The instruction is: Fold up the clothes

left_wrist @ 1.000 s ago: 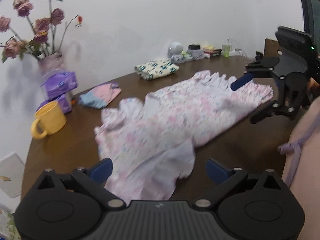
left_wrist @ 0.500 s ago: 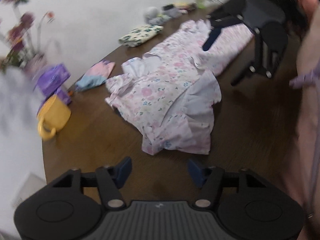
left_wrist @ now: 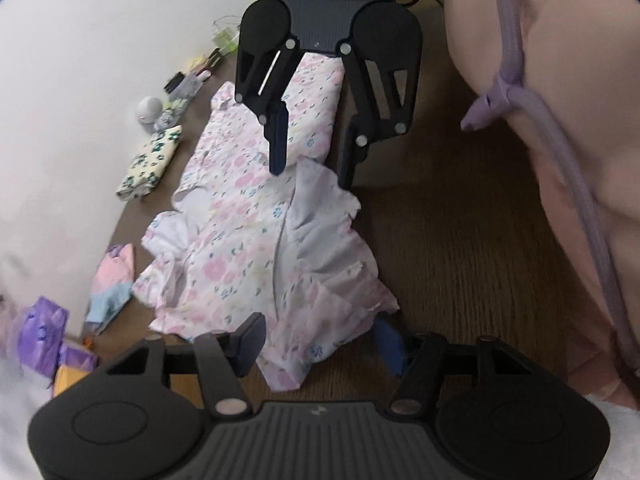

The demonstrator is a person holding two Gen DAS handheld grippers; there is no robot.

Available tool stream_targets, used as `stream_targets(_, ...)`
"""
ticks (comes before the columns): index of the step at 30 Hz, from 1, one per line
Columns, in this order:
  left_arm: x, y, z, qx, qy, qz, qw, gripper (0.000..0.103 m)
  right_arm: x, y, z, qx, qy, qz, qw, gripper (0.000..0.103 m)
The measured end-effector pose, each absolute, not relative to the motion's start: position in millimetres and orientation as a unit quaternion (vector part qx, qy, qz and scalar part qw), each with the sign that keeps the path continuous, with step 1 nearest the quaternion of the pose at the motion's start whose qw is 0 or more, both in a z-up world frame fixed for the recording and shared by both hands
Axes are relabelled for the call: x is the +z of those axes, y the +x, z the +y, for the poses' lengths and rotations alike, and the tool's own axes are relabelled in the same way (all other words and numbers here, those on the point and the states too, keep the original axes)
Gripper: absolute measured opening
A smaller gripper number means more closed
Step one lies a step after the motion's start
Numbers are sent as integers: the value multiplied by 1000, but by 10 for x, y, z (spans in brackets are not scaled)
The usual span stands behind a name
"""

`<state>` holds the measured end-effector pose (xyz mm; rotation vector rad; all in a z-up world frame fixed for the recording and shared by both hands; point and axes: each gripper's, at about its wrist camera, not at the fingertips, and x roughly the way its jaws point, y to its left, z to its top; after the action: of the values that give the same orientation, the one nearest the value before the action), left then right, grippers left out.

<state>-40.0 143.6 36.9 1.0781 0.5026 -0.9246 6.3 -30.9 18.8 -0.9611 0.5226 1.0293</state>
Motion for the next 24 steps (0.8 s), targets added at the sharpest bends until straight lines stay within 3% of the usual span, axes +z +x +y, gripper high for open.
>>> stream_targets(2,363,-334,1428,-431,482,232,727,30,197,69,-303,468,-432,245,731,34)
stream_targets(4,365,-291,1437,-439,467,230,732,16,206,77,-307,468,-426,252,732,27)
stream_targets(7,396,-275,1478,-441,447,216,747,9,217,83,-321,469,-417,260,734,26)
stream_targets(13,497,-150,1653,-448,347,246,786,3,257,153,-361,471,-384,278,744,8)
stream_targets(18,610,135,1868,-421,219,282,834,3,364,429,-446,474,-312,315,760,8)
stream_targets(24,615,406,1952,-369,140,321,861,3,367,813,-538,462,-233,366,774,8)
